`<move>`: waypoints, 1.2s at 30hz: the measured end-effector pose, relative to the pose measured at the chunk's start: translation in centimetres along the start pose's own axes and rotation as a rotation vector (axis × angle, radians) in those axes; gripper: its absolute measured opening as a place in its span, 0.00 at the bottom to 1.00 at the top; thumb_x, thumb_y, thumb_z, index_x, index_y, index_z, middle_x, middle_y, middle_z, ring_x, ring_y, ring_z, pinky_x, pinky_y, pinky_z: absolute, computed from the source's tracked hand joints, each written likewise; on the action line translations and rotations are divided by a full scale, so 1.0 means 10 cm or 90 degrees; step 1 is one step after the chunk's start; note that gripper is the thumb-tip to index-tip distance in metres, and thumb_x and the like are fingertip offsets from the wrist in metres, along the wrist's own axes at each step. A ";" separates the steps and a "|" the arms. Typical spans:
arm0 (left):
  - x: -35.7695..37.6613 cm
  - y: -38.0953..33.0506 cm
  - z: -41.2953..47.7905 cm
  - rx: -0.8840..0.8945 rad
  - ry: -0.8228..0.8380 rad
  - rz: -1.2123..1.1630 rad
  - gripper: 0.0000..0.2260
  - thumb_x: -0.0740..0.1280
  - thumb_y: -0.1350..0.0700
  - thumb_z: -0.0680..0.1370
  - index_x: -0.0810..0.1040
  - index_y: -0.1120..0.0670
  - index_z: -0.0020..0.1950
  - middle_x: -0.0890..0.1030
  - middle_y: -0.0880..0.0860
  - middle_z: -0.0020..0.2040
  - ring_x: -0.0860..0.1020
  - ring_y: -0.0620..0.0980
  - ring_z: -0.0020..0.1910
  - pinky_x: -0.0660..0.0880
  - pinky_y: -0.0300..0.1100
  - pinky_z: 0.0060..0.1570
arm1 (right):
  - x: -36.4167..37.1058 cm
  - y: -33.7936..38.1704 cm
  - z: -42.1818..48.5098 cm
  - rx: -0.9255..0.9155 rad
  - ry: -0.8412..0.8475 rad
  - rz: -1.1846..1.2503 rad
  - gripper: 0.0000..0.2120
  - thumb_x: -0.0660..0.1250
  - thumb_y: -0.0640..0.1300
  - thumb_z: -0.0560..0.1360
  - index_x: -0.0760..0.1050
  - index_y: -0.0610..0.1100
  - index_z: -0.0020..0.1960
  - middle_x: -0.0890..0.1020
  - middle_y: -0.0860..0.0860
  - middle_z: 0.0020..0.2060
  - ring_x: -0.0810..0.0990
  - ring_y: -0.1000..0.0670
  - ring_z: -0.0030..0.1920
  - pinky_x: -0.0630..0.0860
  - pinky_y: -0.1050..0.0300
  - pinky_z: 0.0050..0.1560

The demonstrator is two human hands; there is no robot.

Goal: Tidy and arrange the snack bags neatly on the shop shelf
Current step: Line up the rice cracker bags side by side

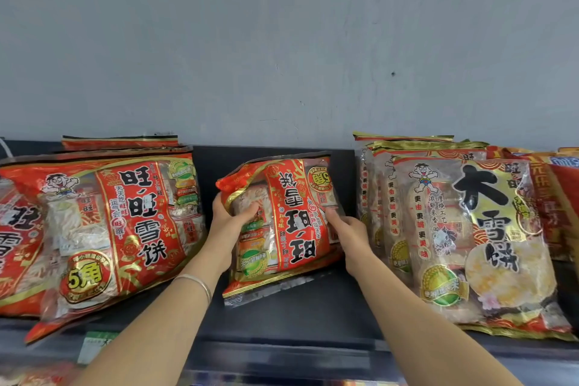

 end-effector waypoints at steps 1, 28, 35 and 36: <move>0.00 -0.06 0.01 0.020 -0.012 0.001 0.35 0.72 0.50 0.72 0.56 0.45 0.73 0.72 0.50 0.62 0.75 0.53 0.58 0.74 0.53 0.55 | 0.00 0.00 -0.01 -0.006 -0.002 -0.008 0.23 0.67 0.55 0.75 0.70 0.42 0.64 0.80 0.51 0.45 0.78 0.51 0.43 0.75 0.54 0.48; -0.47 -1.12 -0.17 0.256 -0.139 0.198 0.11 0.61 0.65 0.78 0.80 0.55 0.54 0.76 0.44 0.48 0.73 0.38 0.46 0.71 0.34 0.42 | 0.03 0.65 0.00 -0.177 -0.148 -0.051 0.14 0.56 0.44 0.82 0.78 0.40 0.46 0.80 0.45 0.41 0.78 0.47 0.43 0.73 0.56 0.40; -0.77 -1.03 -0.18 0.138 -0.136 0.322 0.20 0.66 0.40 0.73 0.73 0.54 0.55 0.77 0.50 0.49 0.75 0.53 0.53 0.71 0.49 0.50 | 0.43 1.54 -0.15 -0.372 -0.174 -0.231 0.13 0.61 0.41 0.79 0.80 0.36 0.45 0.81 0.40 0.46 0.78 0.46 0.41 0.72 0.58 0.40; -0.70 -0.97 -0.18 0.093 -0.079 0.352 0.25 0.67 0.37 0.72 0.71 0.53 0.60 0.75 0.48 0.54 0.73 0.53 0.57 0.70 0.48 0.54 | 0.55 1.63 -0.20 -0.404 -0.146 -0.276 0.13 0.61 0.41 0.79 0.80 0.35 0.45 0.81 0.40 0.46 0.78 0.47 0.41 0.73 0.57 0.40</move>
Point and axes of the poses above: each hand's wrist, its own z-axis towards the middle knuckle, its own x-axis out of the palm, y = z × x, the point moved 10 cm from there along z, towards the middle knuckle
